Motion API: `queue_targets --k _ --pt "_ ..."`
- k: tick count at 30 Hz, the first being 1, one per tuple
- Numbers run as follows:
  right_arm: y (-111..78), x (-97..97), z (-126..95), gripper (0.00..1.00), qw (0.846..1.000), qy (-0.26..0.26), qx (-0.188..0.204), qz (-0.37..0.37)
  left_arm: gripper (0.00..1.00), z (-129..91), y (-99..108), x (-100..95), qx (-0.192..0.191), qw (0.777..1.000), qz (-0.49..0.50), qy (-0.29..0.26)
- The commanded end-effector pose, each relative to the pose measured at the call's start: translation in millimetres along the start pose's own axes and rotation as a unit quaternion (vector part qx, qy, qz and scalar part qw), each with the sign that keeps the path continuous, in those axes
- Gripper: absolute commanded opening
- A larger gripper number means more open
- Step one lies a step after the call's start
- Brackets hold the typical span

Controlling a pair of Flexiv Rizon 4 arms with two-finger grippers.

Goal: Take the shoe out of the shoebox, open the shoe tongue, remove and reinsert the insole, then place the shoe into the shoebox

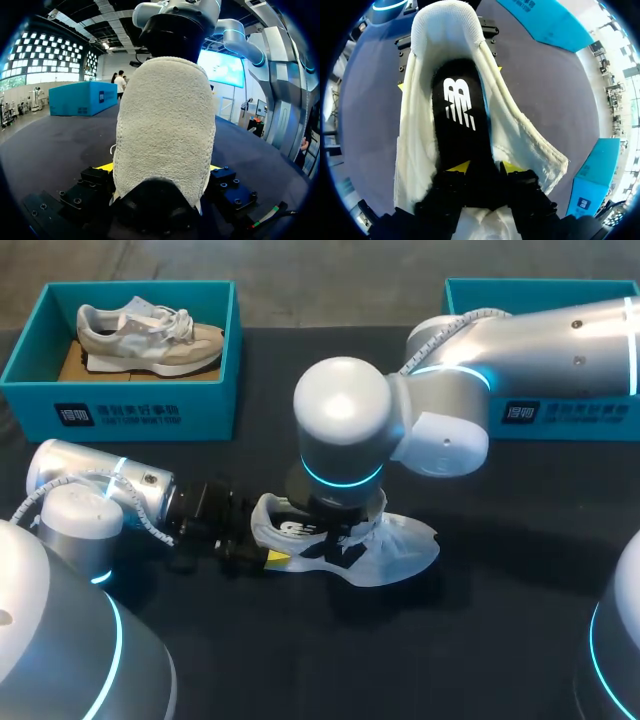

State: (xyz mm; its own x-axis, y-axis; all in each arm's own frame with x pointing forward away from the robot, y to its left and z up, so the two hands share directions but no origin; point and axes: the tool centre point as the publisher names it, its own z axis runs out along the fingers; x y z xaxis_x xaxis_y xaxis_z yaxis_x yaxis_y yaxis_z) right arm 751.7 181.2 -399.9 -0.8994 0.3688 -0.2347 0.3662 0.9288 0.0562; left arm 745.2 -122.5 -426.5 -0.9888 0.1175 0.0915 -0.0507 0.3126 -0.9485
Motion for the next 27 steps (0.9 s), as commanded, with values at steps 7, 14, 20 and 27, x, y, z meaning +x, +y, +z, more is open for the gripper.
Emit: queue_targets --k 7,14,20,27 --pt "2.5 7.8 27.4 0.33 0.999 0.048 0.016 -0.008 0.0 0.5 2.6 -1.1 0.0 1.0 0.0 -0.001" --pt "-6.3 19.7 38.9 0.32 0.997 0.076 0.03 -0.001 0.0 0.5 2.6 -1.1 0.0 1.0 0.0 -0.001" --pt "-11.4 39.3 38.6 0.22 0.995 0.092 0.038 -0.004 0.0 0.5 2.6 -1.1 0.0 1.0 0.0 -0.001" --pt "-12.8 53.9 41.3 0.0 0.992 0.119 0.049 -0.01 0.0 0.5 2.6 -1.1 0.0 1.0 0.0 -0.001"
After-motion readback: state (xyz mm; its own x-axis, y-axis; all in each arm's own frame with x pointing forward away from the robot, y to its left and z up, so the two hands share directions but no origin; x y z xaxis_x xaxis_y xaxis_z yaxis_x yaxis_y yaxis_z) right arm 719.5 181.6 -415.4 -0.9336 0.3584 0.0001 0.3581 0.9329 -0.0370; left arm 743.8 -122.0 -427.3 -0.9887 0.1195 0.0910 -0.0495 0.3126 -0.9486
